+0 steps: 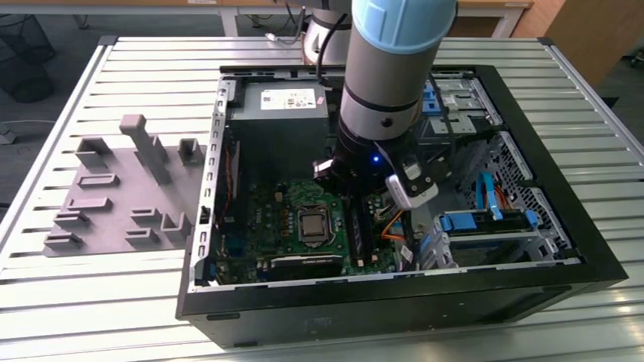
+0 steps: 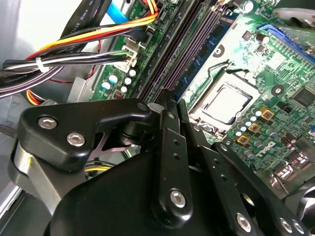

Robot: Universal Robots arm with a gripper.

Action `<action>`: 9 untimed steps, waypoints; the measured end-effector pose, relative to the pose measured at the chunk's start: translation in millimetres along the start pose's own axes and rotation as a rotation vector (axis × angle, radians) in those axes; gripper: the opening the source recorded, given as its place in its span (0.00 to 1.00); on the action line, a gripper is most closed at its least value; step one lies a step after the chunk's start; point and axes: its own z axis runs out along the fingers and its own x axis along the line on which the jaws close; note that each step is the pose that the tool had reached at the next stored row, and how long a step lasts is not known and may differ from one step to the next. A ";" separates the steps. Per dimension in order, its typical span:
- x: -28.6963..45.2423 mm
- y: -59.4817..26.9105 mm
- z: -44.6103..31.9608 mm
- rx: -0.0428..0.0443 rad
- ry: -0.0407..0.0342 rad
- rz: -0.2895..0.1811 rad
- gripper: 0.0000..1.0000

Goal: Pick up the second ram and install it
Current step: 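Insert the second ram into the second slot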

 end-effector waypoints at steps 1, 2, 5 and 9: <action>-0.1 0.0 1.0 0.0000 0.0000 0.000 0.14; -0.1 -0.2 1.5 0.0001 0.0000 0.000 0.14; -0.6 -0.5 1.8 0.0002 0.0000 0.000 0.14; -0.7 -0.5 2.2 0.0000 -0.0001 0.000 0.14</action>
